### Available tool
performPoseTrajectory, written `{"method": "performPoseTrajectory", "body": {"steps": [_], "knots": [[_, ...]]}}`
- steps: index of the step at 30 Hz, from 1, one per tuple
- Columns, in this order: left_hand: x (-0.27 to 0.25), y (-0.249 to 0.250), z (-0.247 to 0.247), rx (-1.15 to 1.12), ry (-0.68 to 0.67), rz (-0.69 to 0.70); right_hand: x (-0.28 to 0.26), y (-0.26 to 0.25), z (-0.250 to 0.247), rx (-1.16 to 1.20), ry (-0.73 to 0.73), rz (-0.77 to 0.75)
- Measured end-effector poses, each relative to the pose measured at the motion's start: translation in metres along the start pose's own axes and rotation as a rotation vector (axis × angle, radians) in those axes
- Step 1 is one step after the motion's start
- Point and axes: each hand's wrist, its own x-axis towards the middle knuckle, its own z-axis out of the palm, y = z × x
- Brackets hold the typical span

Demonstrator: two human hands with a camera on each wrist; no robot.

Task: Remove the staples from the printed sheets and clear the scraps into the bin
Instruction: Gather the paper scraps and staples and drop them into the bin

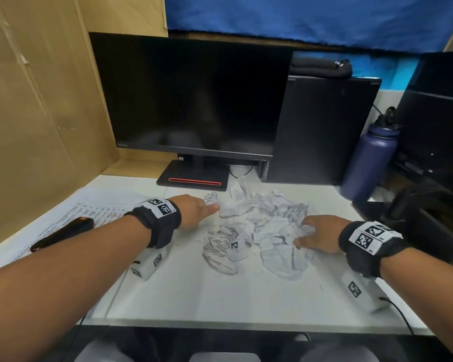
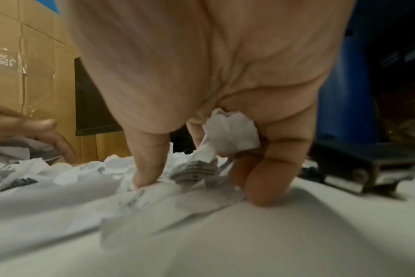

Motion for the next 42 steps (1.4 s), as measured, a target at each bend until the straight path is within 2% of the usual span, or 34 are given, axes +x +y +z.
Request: {"method": "performPoseTrajectory", "body": {"steps": [4,8,11,14,17,21,23,25,27,29,31,34,37,40,42], "knots": [[-0.014,0.010,0.000,-0.143,0.013,0.050,0.004,-0.008,0.006,0.067,0.069,-0.014],[-0.027,0.017,0.013,0.009,-0.056,0.157,0.000,-0.015,-0.004,0.113,0.127,-0.026],[-0.031,0.026,0.019,0.082,-0.054,0.226,-0.003,-0.016,-0.014,0.141,0.160,-0.042],[-0.029,0.026,0.021,0.029,0.010,0.214,-0.004,-0.011,-0.023,0.263,0.247,-0.077],[-0.026,0.021,0.019,-0.008,0.037,0.183,-0.003,-0.005,-0.033,0.402,0.272,-0.090],[-0.027,0.013,0.002,-0.046,0.092,0.164,-0.006,-0.004,-0.042,0.671,0.297,-0.096],[-0.026,0.006,-0.007,-0.117,0.128,0.140,-0.007,-0.006,-0.044,0.739,0.364,-0.090],[-0.026,-0.003,-0.017,-0.244,0.168,0.093,-0.007,-0.011,-0.047,0.656,0.403,-0.083],[-0.027,-0.010,-0.025,-0.349,0.186,0.038,-0.008,-0.022,-0.046,0.559,0.364,-0.117],[-0.029,-0.016,-0.032,-0.398,0.198,-0.010,-0.006,-0.036,-0.040,0.453,0.251,-0.163],[-0.031,-0.019,-0.038,-0.452,0.208,-0.035,-0.002,-0.049,-0.030,0.227,0.120,-0.211],[-0.034,-0.023,-0.042,-0.533,0.210,-0.042,0.008,-0.064,-0.010,-0.066,-0.046,-0.206],[-0.041,-0.023,-0.042,-0.582,0.254,-0.045,0.013,-0.072,-0.004,-0.068,-0.081,-0.207],[-0.051,-0.024,-0.040,-0.675,0.263,-0.028,0.014,-0.072,-0.013,-0.002,-0.044,-0.245],[-0.059,-0.025,-0.038,-0.731,0.272,-0.024,0.012,-0.070,-0.022,0.002,0.031,-0.277]]}}
